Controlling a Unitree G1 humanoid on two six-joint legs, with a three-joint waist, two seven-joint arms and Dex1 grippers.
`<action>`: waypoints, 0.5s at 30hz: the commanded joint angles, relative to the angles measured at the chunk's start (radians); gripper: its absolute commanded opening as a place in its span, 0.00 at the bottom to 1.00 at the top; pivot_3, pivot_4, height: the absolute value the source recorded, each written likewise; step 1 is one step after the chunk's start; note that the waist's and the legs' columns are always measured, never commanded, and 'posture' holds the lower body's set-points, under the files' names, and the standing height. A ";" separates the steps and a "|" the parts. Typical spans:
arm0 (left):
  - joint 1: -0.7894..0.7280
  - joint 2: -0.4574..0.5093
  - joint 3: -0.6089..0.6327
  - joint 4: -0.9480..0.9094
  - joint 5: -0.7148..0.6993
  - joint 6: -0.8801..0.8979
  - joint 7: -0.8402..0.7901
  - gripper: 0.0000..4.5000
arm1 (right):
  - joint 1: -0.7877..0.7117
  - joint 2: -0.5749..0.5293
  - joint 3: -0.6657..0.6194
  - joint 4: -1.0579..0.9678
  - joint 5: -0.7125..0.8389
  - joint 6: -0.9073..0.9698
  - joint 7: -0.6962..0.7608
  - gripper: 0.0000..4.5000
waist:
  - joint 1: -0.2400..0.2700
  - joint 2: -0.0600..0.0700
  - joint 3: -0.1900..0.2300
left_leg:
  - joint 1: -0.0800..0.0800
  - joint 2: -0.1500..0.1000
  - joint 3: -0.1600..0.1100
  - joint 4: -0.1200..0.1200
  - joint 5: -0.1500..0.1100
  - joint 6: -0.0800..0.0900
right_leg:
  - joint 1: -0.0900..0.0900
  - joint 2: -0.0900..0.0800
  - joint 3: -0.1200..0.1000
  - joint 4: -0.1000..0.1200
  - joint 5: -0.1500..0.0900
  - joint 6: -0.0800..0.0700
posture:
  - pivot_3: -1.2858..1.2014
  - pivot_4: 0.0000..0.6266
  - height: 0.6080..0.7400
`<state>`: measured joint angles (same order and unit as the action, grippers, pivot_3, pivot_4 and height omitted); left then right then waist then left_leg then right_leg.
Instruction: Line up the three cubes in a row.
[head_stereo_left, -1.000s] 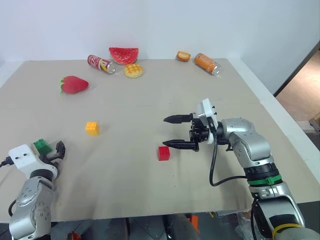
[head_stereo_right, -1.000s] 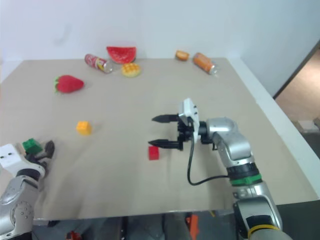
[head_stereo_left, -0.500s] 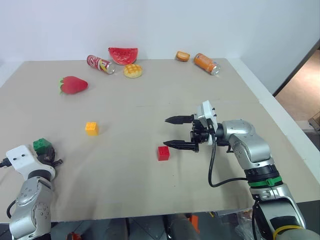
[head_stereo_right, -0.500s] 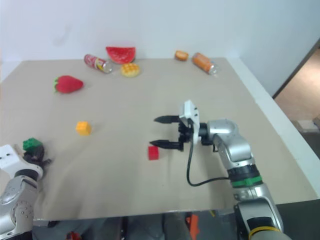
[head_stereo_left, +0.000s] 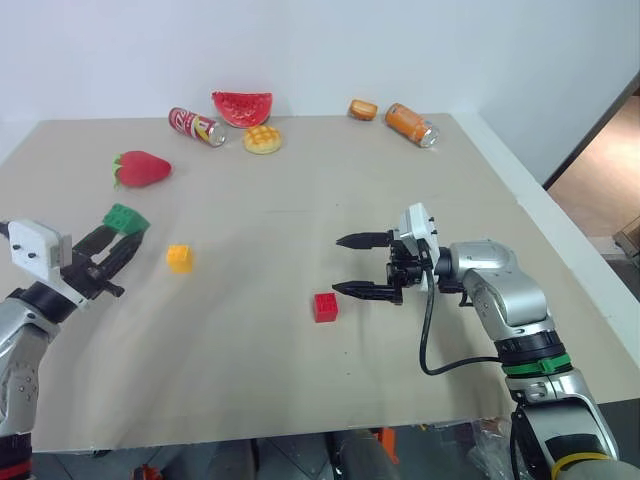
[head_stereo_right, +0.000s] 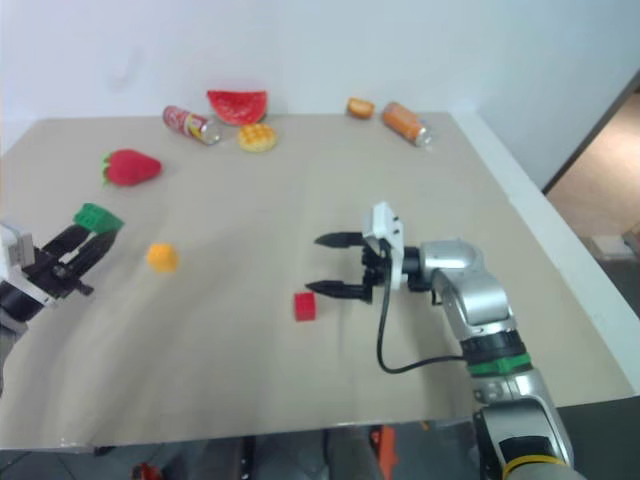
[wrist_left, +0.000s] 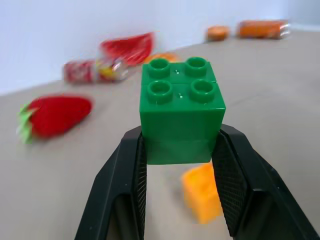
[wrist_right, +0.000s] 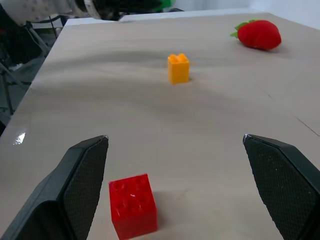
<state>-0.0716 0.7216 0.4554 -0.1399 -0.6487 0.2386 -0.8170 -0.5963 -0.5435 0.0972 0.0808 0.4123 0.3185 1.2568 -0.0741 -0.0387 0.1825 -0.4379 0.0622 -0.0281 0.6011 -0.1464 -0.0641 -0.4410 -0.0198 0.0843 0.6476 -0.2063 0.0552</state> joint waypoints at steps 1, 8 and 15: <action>-0.050 0.065 -0.063 -0.085 -0.086 0.059 -0.165 0.29 | 0.023 -0.029 -0.065 -0.062 0.045 0.028 -0.022 1.00 | 0.003 0.000 0.000 | 0.000 0.000 0.000 0.000 0.000 0.000 | 0.000 0.000 0.000 0.000 0.000 0.000 | 0.52 0.24 1.00; -0.146 0.083 -0.376 -0.015 0.058 -0.029 -0.469 0.29 | 0.091 -0.059 -0.130 -0.176 0.102 0.105 -0.089 1.00 | 0.001 0.002 0.001 | 0.001 0.000 0.000 0.000 0.000 0.000 | 0.001 0.000 0.001 0.000 -0.002 0.001 | 0.52 0.24 1.00; -0.300 0.053 -0.542 0.235 0.214 -0.221 -0.687 0.29 | 0.145 -0.069 -0.141 -0.260 0.116 0.134 -0.144 1.00 | 0.000 0.002 0.001 | 0.001 0.000 -0.001 0.001 0.000 0.001 | 0.001 0.002 0.002 0.002 -0.001 0.000 | 0.52 0.24 1.00</action>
<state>-0.3484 0.7793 -0.0704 0.0390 -0.4706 0.0790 -1.4536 -0.4510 -0.6040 -0.0128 -0.1257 0.5001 0.4495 1.1271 -0.0745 -0.0369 0.1832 -0.4368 0.0625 -0.0291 0.6020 -0.1459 -0.0629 -0.4397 -0.0178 0.0858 0.6494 -0.2068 0.0550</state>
